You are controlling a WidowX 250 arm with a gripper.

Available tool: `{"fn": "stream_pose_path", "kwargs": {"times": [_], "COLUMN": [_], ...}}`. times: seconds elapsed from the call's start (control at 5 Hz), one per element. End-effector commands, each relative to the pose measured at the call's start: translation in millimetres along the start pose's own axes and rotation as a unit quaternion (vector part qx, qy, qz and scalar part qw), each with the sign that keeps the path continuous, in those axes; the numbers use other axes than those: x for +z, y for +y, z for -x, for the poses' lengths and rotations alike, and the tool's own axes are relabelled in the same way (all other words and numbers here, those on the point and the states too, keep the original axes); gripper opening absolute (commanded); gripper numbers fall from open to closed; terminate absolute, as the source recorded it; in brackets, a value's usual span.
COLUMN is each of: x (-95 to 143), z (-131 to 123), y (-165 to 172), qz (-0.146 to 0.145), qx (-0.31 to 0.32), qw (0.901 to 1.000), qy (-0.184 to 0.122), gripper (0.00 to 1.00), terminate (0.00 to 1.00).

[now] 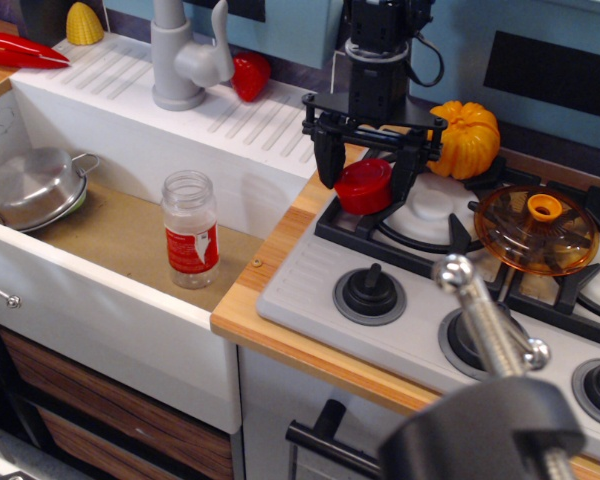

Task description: Put cap on container

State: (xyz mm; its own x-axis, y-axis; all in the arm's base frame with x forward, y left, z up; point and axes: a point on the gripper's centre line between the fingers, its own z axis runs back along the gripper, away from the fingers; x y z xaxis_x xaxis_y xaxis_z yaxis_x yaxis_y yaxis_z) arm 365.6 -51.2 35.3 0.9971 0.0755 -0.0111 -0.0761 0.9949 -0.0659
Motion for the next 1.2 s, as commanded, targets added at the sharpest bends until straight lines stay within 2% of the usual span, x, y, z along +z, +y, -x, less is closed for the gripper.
{"fn": "stream_pose_path", "kwargs": {"times": [0.0,0.2,0.4,0.6,0.8,1.0], "x": [52,81,87,68,52,38], "z": [-4,-3,-9,-5,5,10], "y": [18,40,68,88,102,112], "qz": [0.020,0.030,0.012,-0.023,-0.053,-0.081], "qx": [-0.012,-0.024,-0.042,-0.074,-0.100,-0.117], "qw": [0.9991,0.9989,0.9990,0.9969,0.9935,0.9898], "qy": [-0.037,-0.026,-0.007,-0.015,-0.001,-0.005], "gripper": [0.00,0.00,0.00,0.00,0.00,0.00], "terminate": [0.00,0.00,0.00,0.00,0.00,0.00]}}
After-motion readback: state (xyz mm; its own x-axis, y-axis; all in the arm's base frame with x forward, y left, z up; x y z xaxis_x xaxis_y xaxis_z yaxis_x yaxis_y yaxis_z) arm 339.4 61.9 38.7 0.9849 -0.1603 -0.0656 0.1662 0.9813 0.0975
